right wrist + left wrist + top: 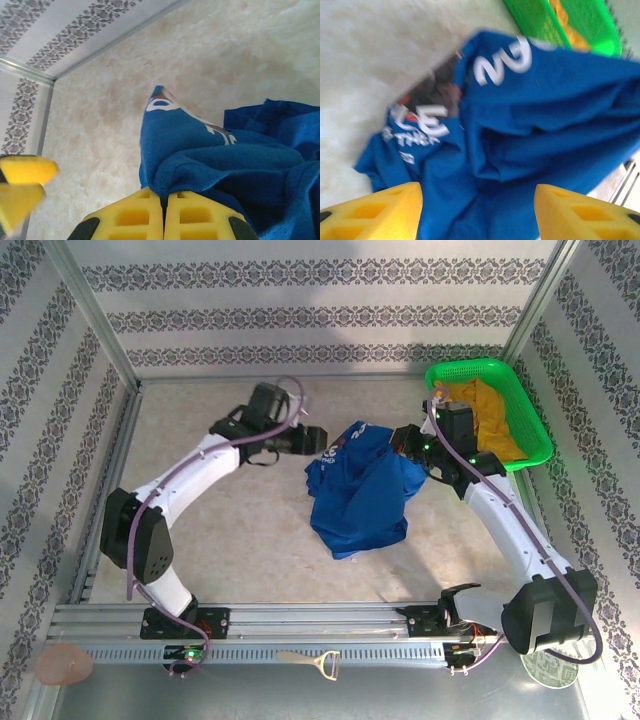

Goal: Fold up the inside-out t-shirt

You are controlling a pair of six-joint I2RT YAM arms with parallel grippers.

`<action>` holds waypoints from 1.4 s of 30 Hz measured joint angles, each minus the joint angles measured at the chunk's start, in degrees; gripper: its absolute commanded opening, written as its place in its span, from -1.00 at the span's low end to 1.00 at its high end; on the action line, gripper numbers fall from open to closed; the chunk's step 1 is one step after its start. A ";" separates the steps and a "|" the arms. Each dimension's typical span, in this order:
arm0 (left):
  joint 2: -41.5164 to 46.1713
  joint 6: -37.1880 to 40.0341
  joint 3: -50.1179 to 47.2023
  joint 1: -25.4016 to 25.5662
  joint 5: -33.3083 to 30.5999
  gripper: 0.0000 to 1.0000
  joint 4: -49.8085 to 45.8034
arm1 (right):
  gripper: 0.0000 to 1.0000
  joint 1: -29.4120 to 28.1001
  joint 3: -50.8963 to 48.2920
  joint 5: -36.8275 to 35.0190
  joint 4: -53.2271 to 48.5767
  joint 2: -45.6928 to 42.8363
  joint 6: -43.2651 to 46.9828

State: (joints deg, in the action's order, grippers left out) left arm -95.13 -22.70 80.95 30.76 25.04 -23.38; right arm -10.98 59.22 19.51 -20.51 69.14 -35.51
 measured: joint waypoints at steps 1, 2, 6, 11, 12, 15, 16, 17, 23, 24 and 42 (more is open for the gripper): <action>0.00 0.00 -0.66 2.12 -1.33 0.24 0.81 | -1.00 0.02 -0.66 0.76 0.72 -0.37 0.20; -0.22 0.00 -1.03 4.04 -2.32 0.25 1.64 | -1.00 0.02 -1.14 1.42 1.11 -0.79 0.39; -3.21 0.04 0.04 8.61 -5.40 0.26 4.90 | -1.00 0.39 -1.77 3.54 2.32 -2.10 1.01; -10.49 0.22 4.33 9.62 -11.80 0.27 5.20 | -1.00 0.39 -2.25 4.42 3.21 -3.39 1.05; -11.76 0.24 4.94 9.64 -13.42 0.28 4.85 | -1.00 0.39 -2.36 4.44 3.19 -3.58 1.03; -14.95 0.28 6.62 9.64 -17.51 0.30 3.26 | -1.00 0.39 -2.40 4.63 3.21 -3.91 1.03; -15.80 0.28 7.06 9.64 -18.29 0.30 2.93 | -1.00 0.39 -2.40 4.66 3.19 -3.98 1.03; -16.81 0.28 7.69 9.64 -18.97 0.32 2.45 | -1.00 0.39 -2.40 4.68 3.19 -4.04 1.03; -22.95 0.26 12.68 9.64 -17.42 0.36 1.79 | -1.00 0.39 -2.45 5.18 3.21 -4.42 0.83; -24.00 0.26 13.64 9.64 -16.20 0.21 1.97 | -1.00 0.39 -2.51 5.25 3.26 -4.48 0.79; -0.87 -17.55 -8.33 -3.89 15.30 -1.00 32.52 | 0.30 5.46 -10.10 2.60 14.43 2.32 -5.77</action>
State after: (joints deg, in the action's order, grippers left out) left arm -96.01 -40.25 72.62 26.87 40.34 9.15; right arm -5.52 49.12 22.11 -6.09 71.46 -41.28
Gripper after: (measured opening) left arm 0.055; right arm 0.240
